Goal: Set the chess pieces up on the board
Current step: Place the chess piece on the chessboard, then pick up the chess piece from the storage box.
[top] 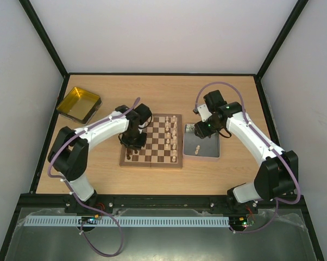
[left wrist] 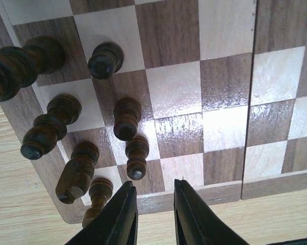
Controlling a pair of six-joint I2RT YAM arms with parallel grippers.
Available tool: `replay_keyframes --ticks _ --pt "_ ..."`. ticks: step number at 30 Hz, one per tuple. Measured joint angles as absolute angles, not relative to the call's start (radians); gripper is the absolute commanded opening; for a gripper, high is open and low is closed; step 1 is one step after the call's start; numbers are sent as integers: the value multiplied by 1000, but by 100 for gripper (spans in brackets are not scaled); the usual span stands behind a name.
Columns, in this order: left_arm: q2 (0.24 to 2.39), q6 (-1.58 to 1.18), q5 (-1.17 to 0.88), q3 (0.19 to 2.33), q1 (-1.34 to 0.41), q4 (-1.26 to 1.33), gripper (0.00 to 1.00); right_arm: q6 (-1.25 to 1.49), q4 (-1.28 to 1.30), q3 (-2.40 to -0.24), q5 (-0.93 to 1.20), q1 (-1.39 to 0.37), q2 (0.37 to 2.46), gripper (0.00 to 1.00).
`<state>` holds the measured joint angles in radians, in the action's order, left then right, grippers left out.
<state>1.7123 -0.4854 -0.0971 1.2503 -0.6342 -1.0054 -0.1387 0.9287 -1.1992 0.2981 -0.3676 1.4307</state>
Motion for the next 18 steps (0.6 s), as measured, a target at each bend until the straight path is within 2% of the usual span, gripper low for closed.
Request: replay_keyframes --ticks 10,18 --pt "1628 -482 -113 1295 -654 -1004 24 -139 929 -1226 291 -334 1441 51" --pt "1446 -490 -145 1325 -655 -933 27 -150 928 -1257 297 -217 1581 48"
